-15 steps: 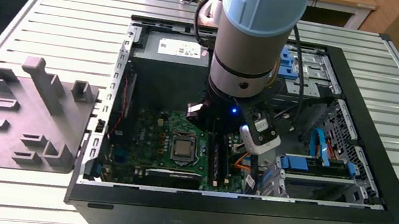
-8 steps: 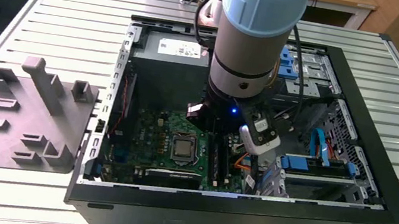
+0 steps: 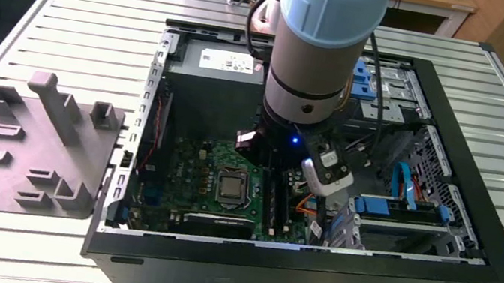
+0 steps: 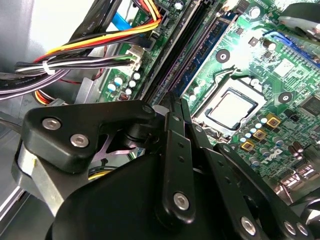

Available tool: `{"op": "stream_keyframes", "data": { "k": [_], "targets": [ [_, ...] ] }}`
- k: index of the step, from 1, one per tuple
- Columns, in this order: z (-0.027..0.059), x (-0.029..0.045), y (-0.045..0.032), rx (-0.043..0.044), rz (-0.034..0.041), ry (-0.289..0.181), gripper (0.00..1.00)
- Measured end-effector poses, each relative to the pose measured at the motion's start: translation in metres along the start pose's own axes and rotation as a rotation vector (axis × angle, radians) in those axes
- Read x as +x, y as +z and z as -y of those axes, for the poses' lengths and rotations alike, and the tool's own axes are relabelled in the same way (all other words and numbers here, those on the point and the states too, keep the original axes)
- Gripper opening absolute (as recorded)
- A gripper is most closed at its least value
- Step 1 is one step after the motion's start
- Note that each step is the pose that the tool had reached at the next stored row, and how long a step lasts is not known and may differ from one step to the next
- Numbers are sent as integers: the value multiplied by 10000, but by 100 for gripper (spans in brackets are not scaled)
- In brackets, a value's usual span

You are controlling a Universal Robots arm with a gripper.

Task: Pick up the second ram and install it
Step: 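Insert the second ram into the second slot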

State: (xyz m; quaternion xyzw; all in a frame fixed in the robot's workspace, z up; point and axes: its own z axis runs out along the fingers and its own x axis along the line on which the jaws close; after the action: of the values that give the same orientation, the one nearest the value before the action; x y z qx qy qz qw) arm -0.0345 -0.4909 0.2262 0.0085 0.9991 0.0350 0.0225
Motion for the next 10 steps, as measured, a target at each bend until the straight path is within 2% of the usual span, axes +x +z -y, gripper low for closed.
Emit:
{"op": "stream_keyframes", "data": {
  "k": [10],
  "targets": [
    [2,1,24,3,8,102,11]
  ]
}}
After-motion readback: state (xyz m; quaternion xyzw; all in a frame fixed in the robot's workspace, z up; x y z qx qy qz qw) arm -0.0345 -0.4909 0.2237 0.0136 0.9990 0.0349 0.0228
